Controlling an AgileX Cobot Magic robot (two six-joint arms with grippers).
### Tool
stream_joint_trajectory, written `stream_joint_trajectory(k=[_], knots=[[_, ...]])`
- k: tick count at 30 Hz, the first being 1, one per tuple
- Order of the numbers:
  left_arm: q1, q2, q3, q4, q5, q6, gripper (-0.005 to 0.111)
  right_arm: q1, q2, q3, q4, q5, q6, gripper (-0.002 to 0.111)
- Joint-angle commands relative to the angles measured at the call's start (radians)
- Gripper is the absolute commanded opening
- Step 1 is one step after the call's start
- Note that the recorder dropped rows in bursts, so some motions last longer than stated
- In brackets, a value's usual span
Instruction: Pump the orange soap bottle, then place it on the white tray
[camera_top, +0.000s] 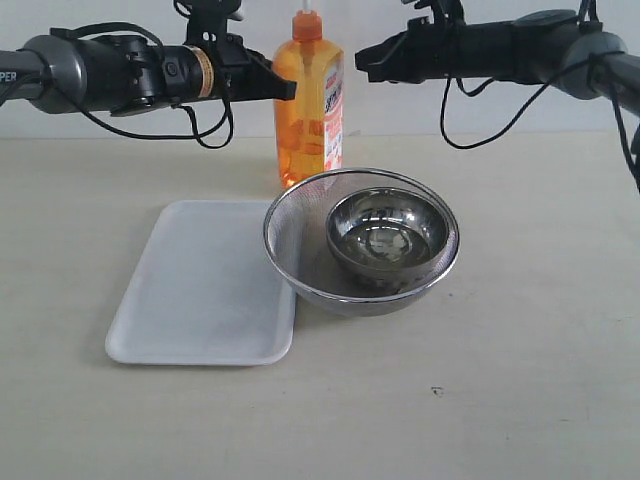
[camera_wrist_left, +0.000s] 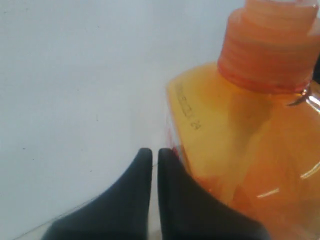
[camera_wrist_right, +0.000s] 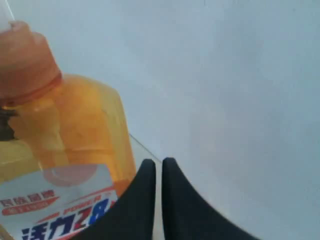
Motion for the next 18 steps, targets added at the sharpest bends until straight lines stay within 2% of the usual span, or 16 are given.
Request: stream_joint_trajectory(k=[1, 4, 11, 18], knots=[[-0.012, -0.007, -0.007, 0.01, -0.033, -0.025, 0.005, -0.001, -0.02, -0.016, -0.021, 0.041, 0.043, 0.0], [-0.019, -0.014, -0.007, 0.047, -0.069, -0.071, 0.005, -0.001, -0.02, -0.016, -0.084, 0.047, 0.08, 0.0], [-0.024, -0.025, -0.007, 0.131, -0.066, -0.153, 0.005, -0.001, -0.02, -0.016, -0.091, 0.119, 0.115, 0.0], [-0.024, -0.025, -0.007, 0.342, -0.091, -0.393, 0.005, -0.001, -0.02, -0.016, -0.091, 0.129, 0.14, 0.0]])
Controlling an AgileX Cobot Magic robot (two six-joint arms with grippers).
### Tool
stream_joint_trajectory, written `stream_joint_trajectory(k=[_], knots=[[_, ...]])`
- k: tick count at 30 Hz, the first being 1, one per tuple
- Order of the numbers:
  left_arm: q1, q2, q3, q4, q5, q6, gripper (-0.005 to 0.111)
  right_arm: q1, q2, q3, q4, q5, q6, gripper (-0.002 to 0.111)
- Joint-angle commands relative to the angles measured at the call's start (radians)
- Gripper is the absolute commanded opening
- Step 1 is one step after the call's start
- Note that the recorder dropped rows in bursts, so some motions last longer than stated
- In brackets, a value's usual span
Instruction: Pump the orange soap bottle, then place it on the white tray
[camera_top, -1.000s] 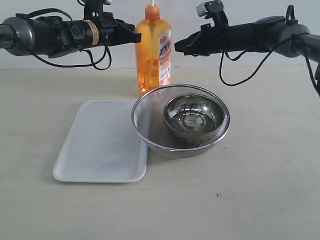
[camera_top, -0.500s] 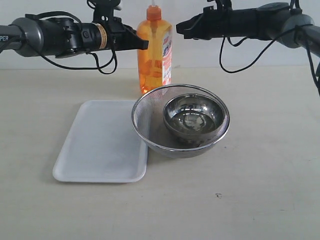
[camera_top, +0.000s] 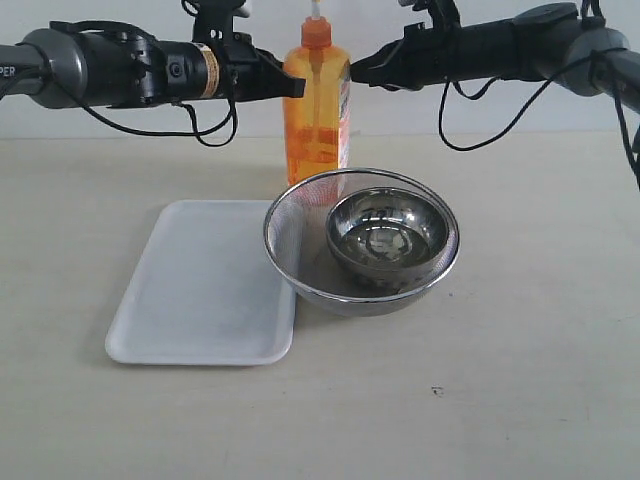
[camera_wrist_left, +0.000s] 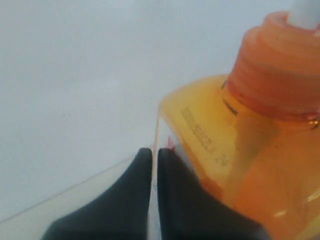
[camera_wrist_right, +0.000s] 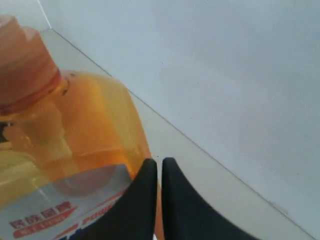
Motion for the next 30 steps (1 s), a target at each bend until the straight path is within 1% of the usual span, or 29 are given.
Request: stream_joint_trajectory(k=[1, 5, 9, 15, 19, 24, 30], knots=[[-0.012, -0.014, -0.007, 0.182, -0.048, -0.172, 0.005, -0.001, -0.018, -0.008, -0.002, 0.035, 0.013, 0.0], [-0.012, -0.024, -0.007, 0.328, -0.046, -0.286, 0.005, -0.001, -0.018, -0.008, -0.007, 0.049, 0.013, 0.0], [0.001, -0.05, -0.007, 0.336, -0.047, -0.385, 0.005, -0.001, -0.018, -0.008, -0.053, 0.046, 0.032, 0.0], [0.014, -0.094, 0.003, 0.336, -0.094, -0.394, 0.005, -0.001, -0.018, -0.008, -0.186, 0.054, 0.122, 0.0], [0.021, -0.122, 0.058, 0.336, -0.098, -0.394, 0.005, -0.001, -0.02, -0.008, -0.19, 0.088, 0.124, 0.0], [0.047, -0.147, 0.146, 0.336, -0.098, -0.394, 0.005, -0.001, -0.042, -0.008, -0.212, 0.108, 0.126, 0.0], [0.06, -0.148, 0.158, 0.336, -0.172, -0.385, 0.005, -0.001, -0.066, -0.008, -0.218, 0.102, 0.126, 0.0]])
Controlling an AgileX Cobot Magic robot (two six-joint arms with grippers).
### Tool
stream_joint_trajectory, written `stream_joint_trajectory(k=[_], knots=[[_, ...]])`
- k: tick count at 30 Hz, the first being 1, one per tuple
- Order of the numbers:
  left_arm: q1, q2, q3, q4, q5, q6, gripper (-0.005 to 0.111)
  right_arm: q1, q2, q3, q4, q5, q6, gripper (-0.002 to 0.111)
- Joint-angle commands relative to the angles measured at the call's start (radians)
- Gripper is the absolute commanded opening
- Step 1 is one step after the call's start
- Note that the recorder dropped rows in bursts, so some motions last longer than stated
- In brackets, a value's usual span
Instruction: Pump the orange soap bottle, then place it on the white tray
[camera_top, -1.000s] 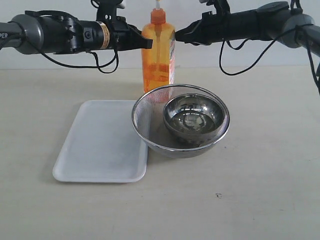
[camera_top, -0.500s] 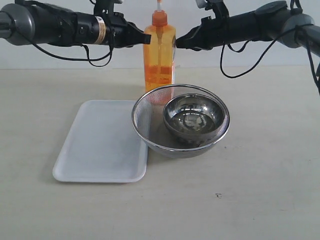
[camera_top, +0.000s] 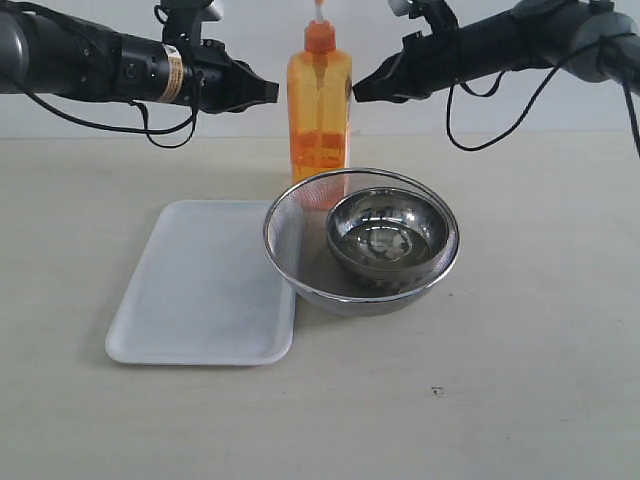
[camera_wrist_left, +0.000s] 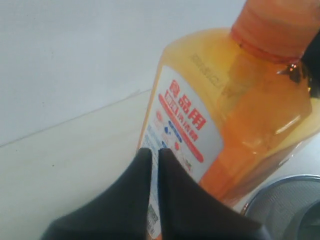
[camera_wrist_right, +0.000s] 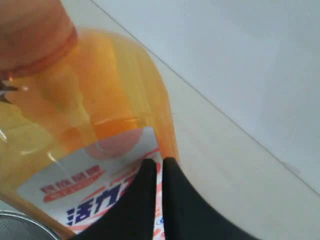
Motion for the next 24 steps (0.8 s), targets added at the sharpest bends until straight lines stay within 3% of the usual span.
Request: stream_joint_trajectory(k=[1, 24], knots=[[0.003, -0.018, 0.006, 0.003, -0.052, -0.005, 0.005, -0.001, -0.025, -0.008, -0.005, 0.005, 0.002, 0.0], [-0.066, 0.029, 0.006, 0.003, -0.083, 0.06, 0.005, -0.001, -0.025, -0.008, 0.016, -0.054, 0.005, 0.0]])
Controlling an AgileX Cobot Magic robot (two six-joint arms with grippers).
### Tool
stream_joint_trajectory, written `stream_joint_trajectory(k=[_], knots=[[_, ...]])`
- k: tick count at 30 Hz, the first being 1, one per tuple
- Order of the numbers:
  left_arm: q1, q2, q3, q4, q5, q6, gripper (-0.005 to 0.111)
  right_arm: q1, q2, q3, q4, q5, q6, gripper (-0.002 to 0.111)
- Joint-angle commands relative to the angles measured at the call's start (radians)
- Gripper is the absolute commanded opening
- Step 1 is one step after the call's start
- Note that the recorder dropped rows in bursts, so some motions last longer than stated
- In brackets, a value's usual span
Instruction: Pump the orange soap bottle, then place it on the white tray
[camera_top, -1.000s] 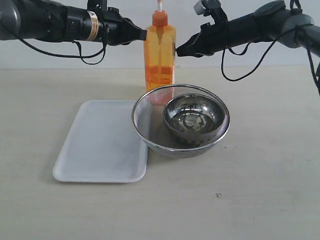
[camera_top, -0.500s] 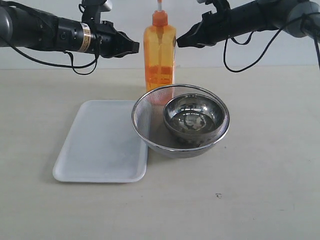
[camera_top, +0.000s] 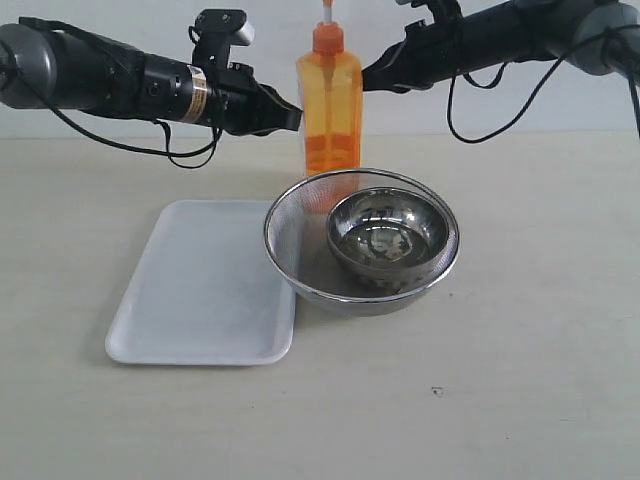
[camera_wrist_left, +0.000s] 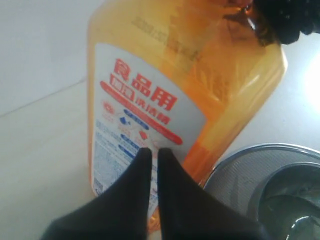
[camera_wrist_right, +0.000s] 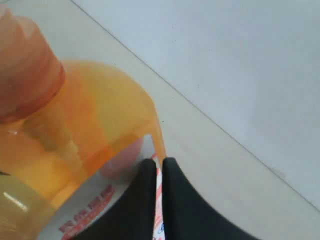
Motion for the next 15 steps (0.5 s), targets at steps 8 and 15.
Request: stream_joint_trajectory(k=[8, 15], knots=[[-0.061, -0.001, 0.002, -0.001, -0.012, 0.034, 0.005, -0.001, -0.014, -0.006, 0.032, -0.031, -0.029, 0.0], [-0.106, -0.001, 0.002, -0.033, -0.01, 0.077, 0.005, -0.001, -0.014, -0.006, 0.033, -0.035, -0.036, 0.0]])
